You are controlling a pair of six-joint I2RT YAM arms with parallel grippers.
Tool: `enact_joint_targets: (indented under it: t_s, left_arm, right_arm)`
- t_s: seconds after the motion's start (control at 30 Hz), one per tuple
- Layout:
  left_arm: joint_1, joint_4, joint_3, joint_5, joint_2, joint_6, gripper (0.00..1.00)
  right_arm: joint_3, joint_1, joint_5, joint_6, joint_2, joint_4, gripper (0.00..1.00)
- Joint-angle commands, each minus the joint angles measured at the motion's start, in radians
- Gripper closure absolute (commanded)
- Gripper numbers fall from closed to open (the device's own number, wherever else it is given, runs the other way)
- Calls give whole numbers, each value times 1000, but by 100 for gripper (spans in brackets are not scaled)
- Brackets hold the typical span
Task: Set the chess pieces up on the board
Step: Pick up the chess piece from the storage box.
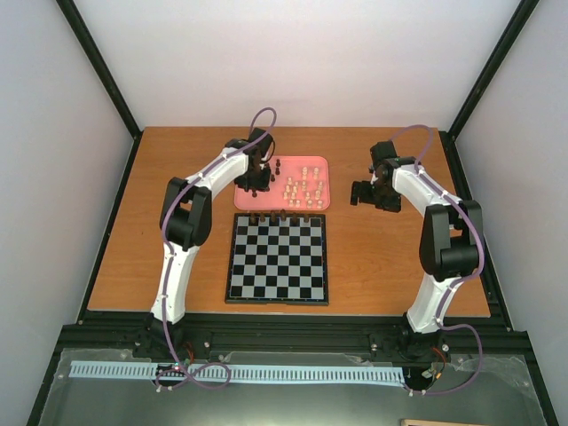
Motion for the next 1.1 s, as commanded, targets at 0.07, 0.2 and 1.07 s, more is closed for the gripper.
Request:
enact_joint_targets:
  t_s: [0.07, 0.2, 1.07]
  left_arm:
    - [6, -4, 32, -2, 15, 17, 59]
    - [6, -1, 6, -4, 6, 17, 60]
    - [8, -4, -29, -38, -23, 20, 97]
  right_arm:
    - [27, 4, 18, -4, 19, -9, 0]
    - [22, 4, 17, -2, 18, -7, 0]
    - [13, 4, 10, 3, 7, 0, 0]
